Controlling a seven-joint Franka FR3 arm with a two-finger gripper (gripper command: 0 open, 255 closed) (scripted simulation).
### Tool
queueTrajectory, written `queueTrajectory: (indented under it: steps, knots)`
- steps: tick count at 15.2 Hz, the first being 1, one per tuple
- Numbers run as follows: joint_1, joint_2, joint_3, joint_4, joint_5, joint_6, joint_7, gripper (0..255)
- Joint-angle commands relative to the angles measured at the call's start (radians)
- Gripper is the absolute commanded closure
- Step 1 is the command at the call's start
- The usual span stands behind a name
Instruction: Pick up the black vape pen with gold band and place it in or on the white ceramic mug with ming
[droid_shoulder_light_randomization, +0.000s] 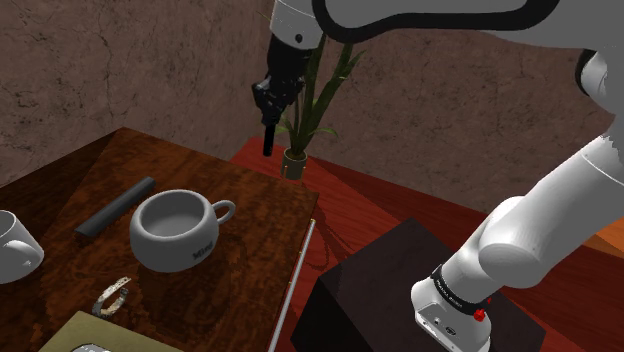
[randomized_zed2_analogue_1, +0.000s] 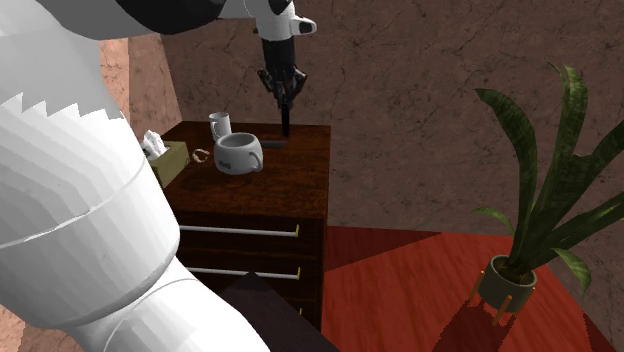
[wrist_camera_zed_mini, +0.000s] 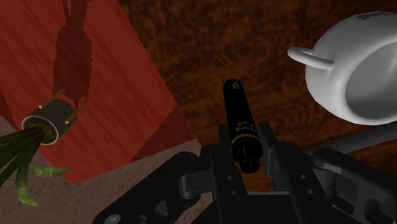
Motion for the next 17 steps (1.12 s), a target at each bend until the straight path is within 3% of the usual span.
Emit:
queueTrajectory:
  steps: [1,9,13,15,17]
  knots:
    - [0.01,0.02,0.016,0.034,-0.012,-0.017,0.03,255]
    - [0.123,0.233,0.121,0.314,-0.155,-0.123,0.262,255]
    - [0.223,0.375,0.149,0.509,-0.251,-0.208,0.369,255]
    - [0.31,0.483,0.155,0.668,-0.319,-0.28,0.426,255]
    - [0.302,0.472,0.151,0.625,-0.312,-0.246,0.427,255]
